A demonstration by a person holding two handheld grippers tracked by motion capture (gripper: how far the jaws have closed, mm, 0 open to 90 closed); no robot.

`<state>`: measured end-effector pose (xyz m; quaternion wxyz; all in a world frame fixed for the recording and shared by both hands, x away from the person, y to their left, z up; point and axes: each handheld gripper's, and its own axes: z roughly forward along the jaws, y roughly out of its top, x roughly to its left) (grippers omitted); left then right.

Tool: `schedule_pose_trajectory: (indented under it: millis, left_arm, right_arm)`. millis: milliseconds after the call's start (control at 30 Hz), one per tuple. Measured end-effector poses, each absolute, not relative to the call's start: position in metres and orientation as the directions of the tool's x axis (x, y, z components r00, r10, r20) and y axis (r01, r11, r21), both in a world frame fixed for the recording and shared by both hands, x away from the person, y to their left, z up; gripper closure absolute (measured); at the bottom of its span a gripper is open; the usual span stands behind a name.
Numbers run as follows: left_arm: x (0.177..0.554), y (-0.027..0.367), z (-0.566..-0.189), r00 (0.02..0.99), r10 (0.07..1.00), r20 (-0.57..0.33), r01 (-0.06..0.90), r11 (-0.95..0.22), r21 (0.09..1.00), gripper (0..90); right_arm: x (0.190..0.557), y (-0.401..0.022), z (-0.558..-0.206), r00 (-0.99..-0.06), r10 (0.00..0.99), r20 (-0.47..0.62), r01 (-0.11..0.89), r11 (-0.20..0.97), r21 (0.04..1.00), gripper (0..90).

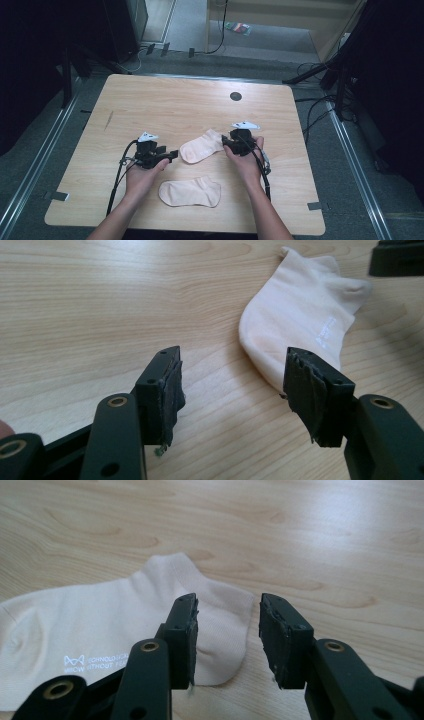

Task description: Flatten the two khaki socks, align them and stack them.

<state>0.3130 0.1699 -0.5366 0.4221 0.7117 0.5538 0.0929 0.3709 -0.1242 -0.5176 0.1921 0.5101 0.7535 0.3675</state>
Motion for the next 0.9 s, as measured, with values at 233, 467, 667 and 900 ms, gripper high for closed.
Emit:
schedule_pose_trajectory:
  millis: [233,467,667,900]
  left_arm:
    - [0.319,0.161,-0.537,0.36,0.861,-0.359,0.717,-0.009,0.697,41.1]
    - [0.325,0.145,-0.537,0.365,0.871,-0.33,0.729,-0.046,0.683,42.7]
    - [0.327,0.138,-0.54,0.371,0.871,-0.323,0.748,-0.074,0.659,51.0]
    - [0.325,0.136,-0.54,0.385,0.88,-0.278,0.743,-0.117,0.659,63.4]
  right_arm:
    - [0.375,-0.12,-0.53,-0.402,0.912,0.086,0.654,0.22,0.724,60.1]
    - [0.385,-0.12,-0.532,-0.428,0.903,0.043,0.584,0.24,0.775,51.4]
    - [0.394,-0.125,-0.536,-0.435,0.897,0.082,0.61,0.227,0.76,51.4]
    - [0.391,-0.123,-0.543,-0.463,0.885,0.045,0.613,0.283,0.738,60.0]
